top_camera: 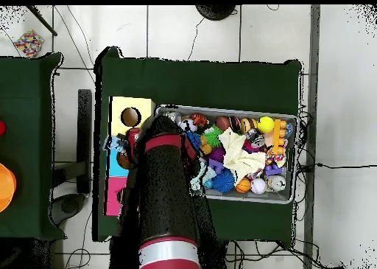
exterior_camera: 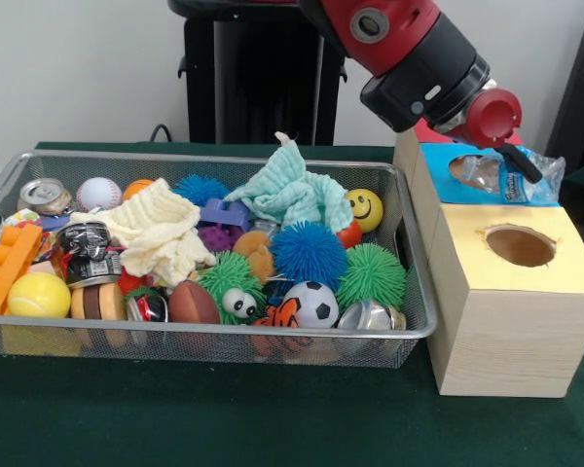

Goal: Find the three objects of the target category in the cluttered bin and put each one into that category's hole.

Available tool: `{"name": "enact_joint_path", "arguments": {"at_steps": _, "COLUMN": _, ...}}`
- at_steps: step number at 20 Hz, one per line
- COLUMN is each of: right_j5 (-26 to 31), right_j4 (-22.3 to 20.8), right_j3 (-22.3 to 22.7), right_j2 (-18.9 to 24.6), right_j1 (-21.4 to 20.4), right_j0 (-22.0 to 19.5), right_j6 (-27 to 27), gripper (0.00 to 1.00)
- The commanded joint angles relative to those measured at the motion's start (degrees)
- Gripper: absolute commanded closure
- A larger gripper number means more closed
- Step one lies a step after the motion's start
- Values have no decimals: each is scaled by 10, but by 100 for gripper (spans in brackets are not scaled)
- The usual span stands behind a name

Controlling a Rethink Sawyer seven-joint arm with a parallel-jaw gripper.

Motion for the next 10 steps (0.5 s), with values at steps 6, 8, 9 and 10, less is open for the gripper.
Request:
{"name": "enact_joint_path", "arguments": {"at_steps": 6, "right_j5": 41, "right_j4": -125, "right_j3": -11, "right_j2": -96, "right_j1": 139, "right_j0": 40, "right_j6": 176, "gripper": 100}}
{"name": "enact_joint_path", "arguments": {"at_steps": 8, "right_j5": 35, "right_j4": -127, "right_j3": -16, "right_j2": -105, "right_j1": 145, "right_j0": 48, "right_j6": 182, "gripper": 100}}
{"name": "enact_joint_path", "arguments": {"at_steps": 9, "right_j5": 32, "right_j4": -127, "right_j3": -18, "right_j2": -110, "right_j1": 147, "right_j0": 52, "right_j6": 184, "gripper": 100}}
{"name": "enact_joint_path", "arguments": {"at_steps": 10, "right_j5": 29, "right_j4": -126, "right_j3": -20, "right_j2": -114, "right_j1": 150, "right_j0": 55, "right_j6": 186, "gripper": 100}}
